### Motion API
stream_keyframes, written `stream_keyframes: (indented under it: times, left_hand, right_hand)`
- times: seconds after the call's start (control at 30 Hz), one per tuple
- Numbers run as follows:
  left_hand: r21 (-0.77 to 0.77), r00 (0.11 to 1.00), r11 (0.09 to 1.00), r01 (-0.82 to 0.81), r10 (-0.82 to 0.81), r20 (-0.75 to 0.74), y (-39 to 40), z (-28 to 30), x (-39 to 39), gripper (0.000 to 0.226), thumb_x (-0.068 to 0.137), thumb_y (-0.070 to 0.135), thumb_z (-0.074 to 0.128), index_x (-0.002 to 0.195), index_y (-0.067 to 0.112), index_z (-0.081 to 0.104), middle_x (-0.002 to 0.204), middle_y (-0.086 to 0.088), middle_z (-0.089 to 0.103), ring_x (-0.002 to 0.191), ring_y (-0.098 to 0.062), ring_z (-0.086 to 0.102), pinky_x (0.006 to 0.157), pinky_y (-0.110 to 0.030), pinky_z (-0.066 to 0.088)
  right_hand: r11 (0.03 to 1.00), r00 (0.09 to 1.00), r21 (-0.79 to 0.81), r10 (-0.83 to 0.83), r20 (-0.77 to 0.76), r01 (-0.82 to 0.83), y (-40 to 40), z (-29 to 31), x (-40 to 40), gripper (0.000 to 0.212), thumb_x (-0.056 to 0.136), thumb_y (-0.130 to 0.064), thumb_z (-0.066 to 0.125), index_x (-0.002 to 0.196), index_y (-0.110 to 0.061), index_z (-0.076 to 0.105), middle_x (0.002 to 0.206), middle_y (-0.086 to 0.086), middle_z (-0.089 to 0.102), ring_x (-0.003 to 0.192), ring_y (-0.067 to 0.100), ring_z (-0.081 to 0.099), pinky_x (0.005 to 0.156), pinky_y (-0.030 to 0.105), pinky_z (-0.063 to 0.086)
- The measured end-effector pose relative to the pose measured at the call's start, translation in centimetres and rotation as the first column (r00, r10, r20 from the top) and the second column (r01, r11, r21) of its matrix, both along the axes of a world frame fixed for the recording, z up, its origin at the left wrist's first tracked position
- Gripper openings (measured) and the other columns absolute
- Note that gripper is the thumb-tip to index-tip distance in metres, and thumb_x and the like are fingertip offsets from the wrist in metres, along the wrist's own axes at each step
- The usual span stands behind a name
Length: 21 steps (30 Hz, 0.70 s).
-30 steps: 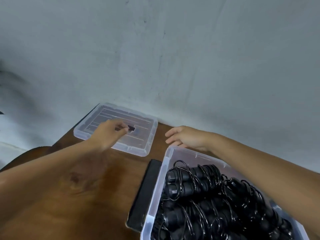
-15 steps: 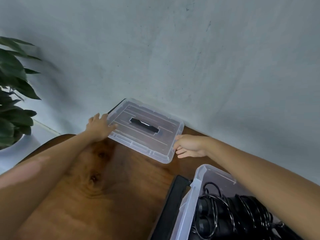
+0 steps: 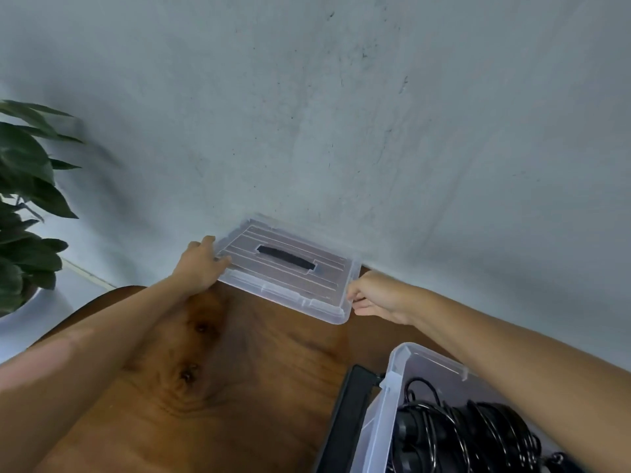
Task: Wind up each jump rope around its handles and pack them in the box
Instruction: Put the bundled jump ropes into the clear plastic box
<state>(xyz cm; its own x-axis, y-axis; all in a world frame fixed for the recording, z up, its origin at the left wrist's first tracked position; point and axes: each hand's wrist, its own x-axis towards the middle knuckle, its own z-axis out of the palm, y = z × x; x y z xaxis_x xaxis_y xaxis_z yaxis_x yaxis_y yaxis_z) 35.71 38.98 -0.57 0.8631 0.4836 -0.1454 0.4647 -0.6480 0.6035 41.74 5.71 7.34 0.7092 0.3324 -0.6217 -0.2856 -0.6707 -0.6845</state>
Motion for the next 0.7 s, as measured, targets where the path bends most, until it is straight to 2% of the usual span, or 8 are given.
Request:
stream_keyframes:
  times: [0.1, 0.23, 0.37, 0.43, 0.47, 0.53, 0.6, 0.7]
  left_hand:
    - [-0.006, 1.0, 1.0, 0.004, -0.004, -0.007, -0.4, 1.4, -0.4, 0.061, 0.106, 0.035, 0.058, 0.157, 0.012, 0.034, 0.145, -0.024, 0.048, 0.123, -0.042, 0.056, 0.103, -0.046, 0.048]
    - [-0.04, 1.0, 0.999, 0.019, -0.018, 0.017, -1.4, 2.9, -1.4, 0.061, 0.105, 0.036, 0.059, 0.155, 0.011, 0.036, 0.142, -0.025, 0.051, 0.122, -0.041, 0.056, 0.101, -0.043, 0.045]
    - [-0.07, 0.998, 0.997, 0.044, -0.041, 0.047, -2.9, 4.1, -2.3, 0.057, 0.105, 0.041, 0.058, 0.149, 0.011, 0.041, 0.137, -0.023, 0.054, 0.115, -0.039, 0.059, 0.098, -0.045, 0.047]
    - [-0.093, 0.997, 0.994, 0.058, -0.052, 0.061, -4.1, 4.8, -2.6, 0.055, 0.104, 0.042, 0.058, 0.147, 0.011, 0.042, 0.136, -0.022, 0.055, 0.112, -0.038, 0.059, 0.097, -0.046, 0.049]
    - [-0.105, 0.996, 0.992, 0.067, -0.06, 0.07, -4.7, 5.2, -2.8, 0.055, 0.104, 0.042, 0.058, 0.146, 0.011, 0.042, 0.135, -0.022, 0.056, 0.11, -0.036, 0.058, 0.094, -0.044, 0.048]
    - [-0.134, 0.993, 0.987, 0.089, -0.078, 0.083, -6.3, 6.3, -3.2, 0.057, 0.104, 0.041, 0.058, 0.147, 0.009, 0.042, 0.135, -0.02, 0.056, 0.106, -0.032, 0.056, 0.086, -0.039, 0.044]
    - [-0.158, 0.992, 0.982, 0.102, -0.088, 0.094, -7.8, 7.2, -3.7, 0.059, 0.104, 0.043, 0.058, 0.149, 0.009, 0.04, 0.138, -0.018, 0.055, 0.106, -0.03, 0.055, 0.083, -0.036, 0.042]
    - [-0.205, 0.988, 0.972, 0.116, -0.091, 0.126, -10.2, 8.6, -4.5, 0.059, 0.104, 0.046, 0.057, 0.15, 0.012, 0.041, 0.14, -0.018, 0.053, 0.109, -0.029, 0.057, 0.081, -0.035, 0.042]
  right_hand:
    - [0.997, 0.996, 0.032, -0.067, 0.058, 0.065, -0.1, 1.8, -1.1, 0.058, 0.096, -0.006, 0.056, 0.15, -0.006, 0.033, 0.157, 0.017, 0.036, 0.137, 0.031, 0.046, 0.112, 0.039, 0.045]
    - [0.986, 0.978, 0.076, -0.159, 0.138, 0.149, -1.0, 4.0, -2.9, 0.034, 0.092, -0.008, 0.056, 0.126, -0.004, 0.052, 0.143, 0.011, 0.047, 0.122, 0.025, 0.053, 0.109, 0.036, 0.047]
    - [0.971, 0.951, 0.116, -0.231, 0.207, 0.211, -2.8, 6.2, -5.0, 0.067, 0.063, -0.025, 0.064, 0.127, -0.005, 0.054, 0.143, 0.01, 0.048, 0.126, 0.026, 0.05, 0.115, 0.048, 0.041]
    - [0.954, 0.925, 0.174, -0.283, 0.252, 0.245, -4.2, 6.4, -5.1, 0.076, 0.056, -0.029, 0.065, 0.128, -0.007, 0.053, 0.144, 0.008, 0.048, 0.131, 0.027, 0.047, 0.116, 0.05, 0.037]
    - [0.946, 0.914, 0.188, -0.307, 0.266, 0.263, -4.8, 7.1, -5.7, 0.071, 0.056, -0.03, 0.065, 0.123, -0.009, 0.056, 0.138, 0.006, 0.051, 0.127, 0.026, 0.049, 0.117, 0.051, 0.036]
    - [0.928, 0.887, 0.212, -0.36, 0.288, 0.308, -5.6, 8.7, -7.2, 0.041, 0.063, -0.029, 0.065, 0.1, -0.013, 0.057, 0.111, 0.005, 0.056, 0.104, 0.021, 0.053, 0.117, 0.05, 0.037]
    - [0.905, 0.841, 0.234, -0.419, 0.342, 0.356, -6.5, 10.2, -8.4, 0.018, 0.078, -0.021, 0.065, 0.084, -0.016, 0.048, 0.089, 0.002, 0.047, 0.09, 0.02, 0.048, 0.115, 0.046, 0.039]
    - [0.89, 0.781, 0.244, -0.455, 0.428, 0.385, -8.2, 12.4, -10.3, 0.025, 0.081, -0.018, 0.065, 0.075, -0.02, 0.041, 0.079, -0.002, 0.038, 0.084, 0.02, 0.041, 0.105, 0.043, 0.044]
